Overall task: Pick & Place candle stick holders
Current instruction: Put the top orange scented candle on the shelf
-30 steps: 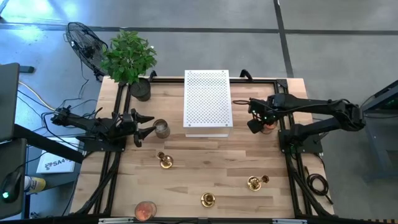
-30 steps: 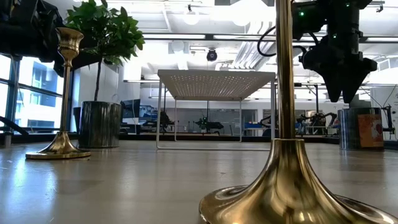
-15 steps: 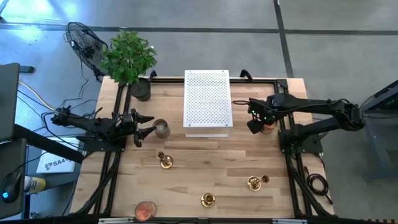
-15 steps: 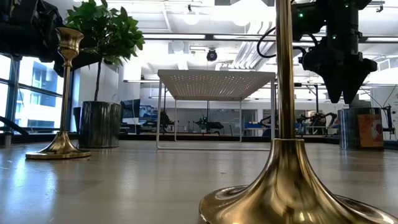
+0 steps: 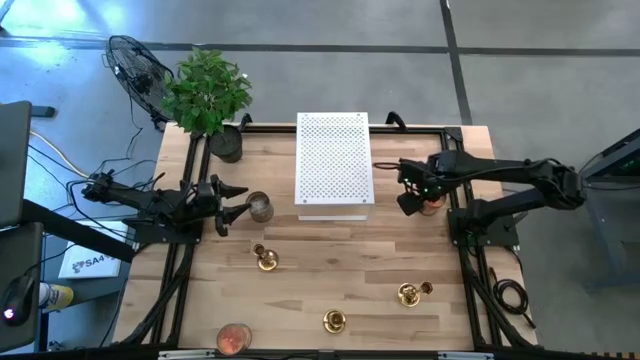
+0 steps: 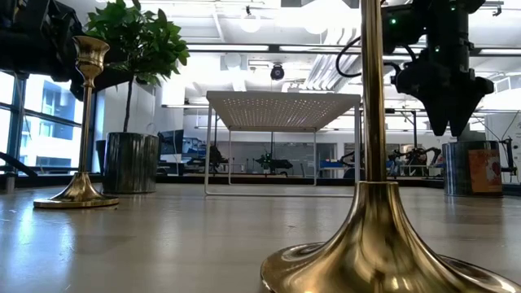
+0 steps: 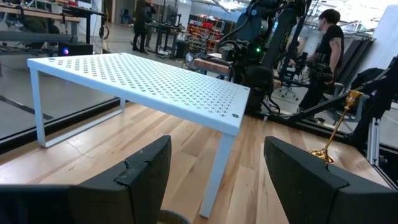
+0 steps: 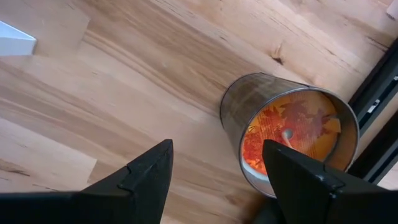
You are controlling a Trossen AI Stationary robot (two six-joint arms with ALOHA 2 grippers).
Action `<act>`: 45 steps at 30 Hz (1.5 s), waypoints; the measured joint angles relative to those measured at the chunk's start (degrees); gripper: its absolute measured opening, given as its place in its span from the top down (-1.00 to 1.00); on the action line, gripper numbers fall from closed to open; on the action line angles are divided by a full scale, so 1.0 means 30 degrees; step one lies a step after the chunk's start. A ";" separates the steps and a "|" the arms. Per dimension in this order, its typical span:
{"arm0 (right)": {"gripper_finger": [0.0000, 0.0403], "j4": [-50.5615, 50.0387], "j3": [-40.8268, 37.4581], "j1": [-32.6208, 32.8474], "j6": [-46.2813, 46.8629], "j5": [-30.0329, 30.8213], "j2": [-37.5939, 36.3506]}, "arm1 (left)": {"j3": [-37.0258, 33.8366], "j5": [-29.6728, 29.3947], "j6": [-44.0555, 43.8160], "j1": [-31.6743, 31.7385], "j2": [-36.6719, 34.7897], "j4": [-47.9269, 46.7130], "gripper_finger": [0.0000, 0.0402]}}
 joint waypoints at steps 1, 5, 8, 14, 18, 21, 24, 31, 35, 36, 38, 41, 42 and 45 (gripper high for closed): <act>-0.21 -0.0021 0.0004 0.0088 -0.0004 0.0082 0.0106 | 0.0000 -0.0003 0.0000 0.0000 -0.0003 -0.0035 -0.26; -0.21 -0.0025 0.0004 0.0336 -0.0004 0.0112 0.0734 | -0.0002 0.0010 -0.0010 0.0000 -0.0006 -0.0368 -0.26; -0.21 -0.0025 0.0004 0.0426 -0.0011 0.0244 0.1200 | -0.0007 0.0029 -0.0007 0.0000 0.0001 -0.0383 -0.26; -0.21 0.0028 0.0004 0.0426 -0.0011 0.0243 0.1938 | -0.0007 0.0044 -0.0217 -0.0001 0.0001 -0.0376 -0.26; -0.21 0.0226 0.0004 0.0426 -0.0018 0.0120 0.2201 | -0.0007 0.0044 -0.0490 0.0000 -0.0002 -0.0376 -0.26; -0.21 0.0322 0.0004 0.0426 -0.0018 0.0106 0.2211 | -0.0007 0.0044 -0.0495 0.0000 0.0001 -0.0383 -0.26; -0.17 0.0307 0.0004 0.0426 -0.0016 0.0097 0.2211 | -0.0007 0.0044 -0.0494 0.0000 0.0001 -0.0383 -0.26; 0.14 0.0230 0.0004 0.0426 -0.0148 0.0011 0.2211 | -0.0007 0.0044 -0.0490 -0.0001 0.0001 -0.0383 -0.26; 0.41 0.0103 0.0004 0.0426 -0.0315 0.0087 0.2211 | -0.0007 0.0044 -0.0488 -0.0005 0.0001 -0.0383 -0.26; 0.48 0.0043 0.0004 0.0426 -0.0496 0.0207 0.2211 | -0.0007 0.0044 -0.0493 -0.0005 0.0001 -0.0383 -0.26; 0.65 -0.0064 0.0004 0.0426 -0.0695 0.0362 0.2211 | -0.0007 0.0044 -0.0495 -0.0007 0.0001 -0.0383 -0.26; 0.92 -0.0098 0.0004 0.0420 -0.1262 0.0451 0.2211 | -0.0007 0.0044 -0.0494 -0.0003 -0.0003 -0.0383 -0.26; 0.95 -0.0106 0.0004 0.0426 -0.1490 0.0465 0.2211 | -0.0007 0.0044 -0.0492 -0.0004 0.0001 -0.0383 -0.26; 0.94 -0.0100 0.0004 0.0426 -0.1627 0.0597 0.2211 | -0.0007 0.0107 -0.0495 -0.0003 0.0001 -0.0447 -0.26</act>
